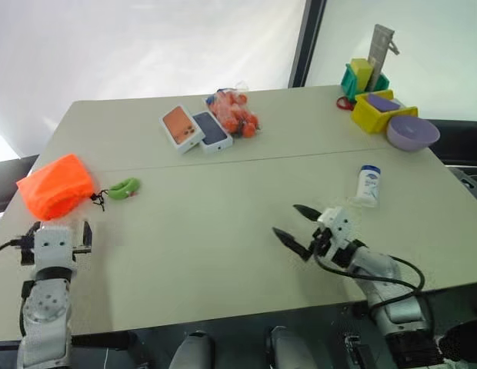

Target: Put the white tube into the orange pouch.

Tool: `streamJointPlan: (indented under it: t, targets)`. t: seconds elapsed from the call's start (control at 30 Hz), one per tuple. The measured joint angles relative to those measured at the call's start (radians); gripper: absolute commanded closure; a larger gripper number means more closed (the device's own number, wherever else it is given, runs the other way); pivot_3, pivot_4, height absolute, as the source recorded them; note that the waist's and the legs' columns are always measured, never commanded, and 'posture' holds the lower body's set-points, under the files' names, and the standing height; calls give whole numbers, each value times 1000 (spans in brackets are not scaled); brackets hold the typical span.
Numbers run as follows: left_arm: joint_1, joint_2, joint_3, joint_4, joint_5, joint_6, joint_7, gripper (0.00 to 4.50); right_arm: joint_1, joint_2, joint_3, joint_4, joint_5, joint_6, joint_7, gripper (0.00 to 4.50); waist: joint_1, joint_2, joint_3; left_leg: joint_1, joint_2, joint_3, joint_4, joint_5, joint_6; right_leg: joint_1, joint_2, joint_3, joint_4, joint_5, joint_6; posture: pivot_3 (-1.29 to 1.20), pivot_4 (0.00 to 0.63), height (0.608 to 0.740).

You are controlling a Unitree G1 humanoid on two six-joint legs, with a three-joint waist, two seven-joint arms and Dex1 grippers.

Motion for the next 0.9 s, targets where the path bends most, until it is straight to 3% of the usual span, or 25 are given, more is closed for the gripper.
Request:
streamJointPlan:
  t: [0.4,0.67,0.77,0.9]
  targets:
    - [-319,146,-52,387,71,34,48,11,-21,46,45,-38,-9,8,-30,41,-2,-2,-1,1,0,-1,0,0,0,-2,1,0,6,2,4,0,150,740]
    - [-450,202,-92,629,84,26,87,11,-9,48,44,-39,-25,7,-49,41,-5,-2,-1,3,0,-1,0,0,0,-2,1,0,10,1,6,0,150,740]
    - [-472,220,-91,690,81,23,106,1267,1,49,43,-40,-27,7,-59,0,-4,-2,-1,3,0,-1,0,1,-1,-2,1,0,10,1,6,0,150,740]
    - [-487,227,-89,737,65,8,118,3475,9,49,43,-48,-28,7,-68,0,-3,-3,-1,3,0,-1,0,1,-1,-2,1,0,10,2,6,0,150,740]
